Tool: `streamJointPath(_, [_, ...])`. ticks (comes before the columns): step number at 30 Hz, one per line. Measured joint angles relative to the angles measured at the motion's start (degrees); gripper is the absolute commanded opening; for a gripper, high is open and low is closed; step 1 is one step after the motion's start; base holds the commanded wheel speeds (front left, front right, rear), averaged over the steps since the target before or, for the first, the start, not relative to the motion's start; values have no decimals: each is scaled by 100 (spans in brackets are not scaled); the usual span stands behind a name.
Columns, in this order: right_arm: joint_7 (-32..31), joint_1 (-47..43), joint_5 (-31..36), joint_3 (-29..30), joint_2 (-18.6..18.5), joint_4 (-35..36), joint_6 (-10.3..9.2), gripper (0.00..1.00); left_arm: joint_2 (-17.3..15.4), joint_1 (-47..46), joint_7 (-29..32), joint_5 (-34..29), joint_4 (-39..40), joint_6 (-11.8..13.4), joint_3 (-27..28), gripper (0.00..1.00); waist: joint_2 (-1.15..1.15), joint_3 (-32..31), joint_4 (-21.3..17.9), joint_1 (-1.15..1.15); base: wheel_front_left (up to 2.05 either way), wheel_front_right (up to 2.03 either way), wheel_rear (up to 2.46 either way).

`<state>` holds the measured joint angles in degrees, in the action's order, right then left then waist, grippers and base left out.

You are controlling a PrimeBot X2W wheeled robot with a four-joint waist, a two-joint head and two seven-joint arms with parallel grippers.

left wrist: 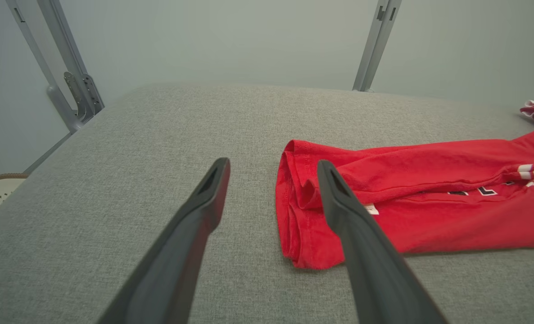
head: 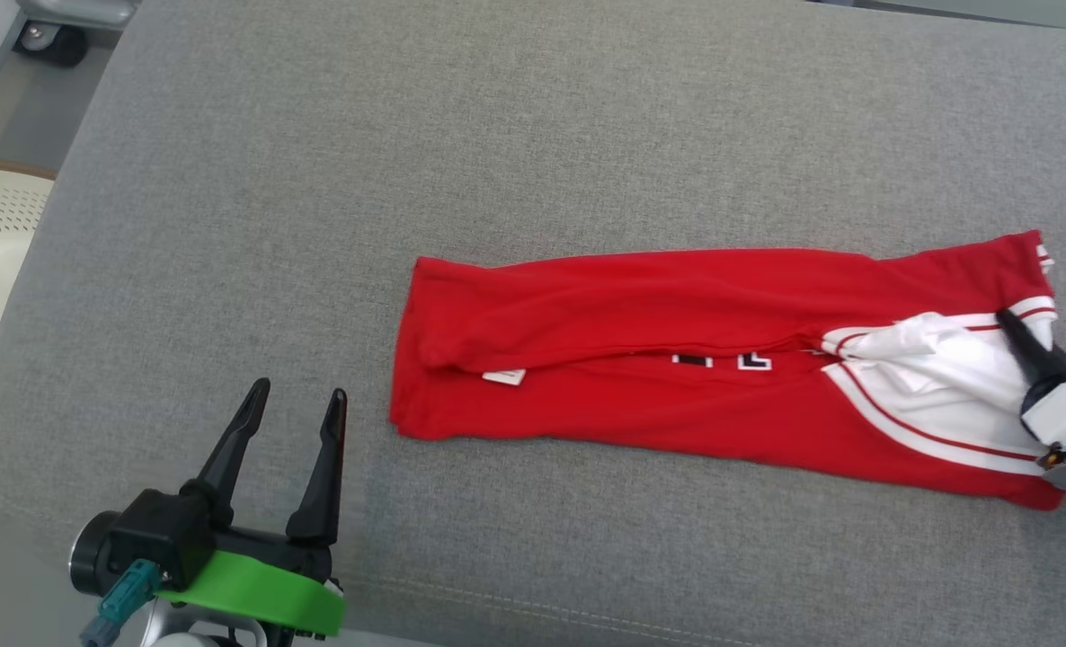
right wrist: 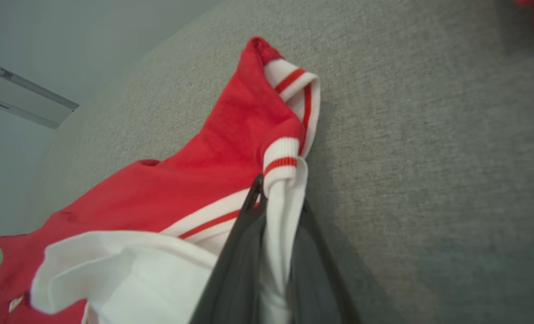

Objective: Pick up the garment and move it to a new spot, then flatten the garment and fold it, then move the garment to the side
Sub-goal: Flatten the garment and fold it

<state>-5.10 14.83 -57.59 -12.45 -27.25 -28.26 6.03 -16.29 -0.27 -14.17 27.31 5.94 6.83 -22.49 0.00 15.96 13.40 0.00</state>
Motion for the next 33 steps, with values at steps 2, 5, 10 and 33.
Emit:
streamJointPath(2, [0,0,-49,86,-92,-22,-5,0,24,0,0,0,0,0,-7,100,0,2,-9,0,0,0,0])
streamJointPath(5, [-46,0,-165,301,-396,-89,-7,0,63,0,0,0,0,0,-14,100,0,0,-24,0,0,0,0])
streamJointPath(10, [-261,-2,-196,450,-817,-98,-12,0,74,0,0,3,8,1,-8,100,0,23,-40,0,0,0,0])
streamJointPath(33, [-1317,274,-505,-1039,291,2706,27,0,174,-453,57,-45,-43,-191,-388,100,0,295,131,0,0,0,0])
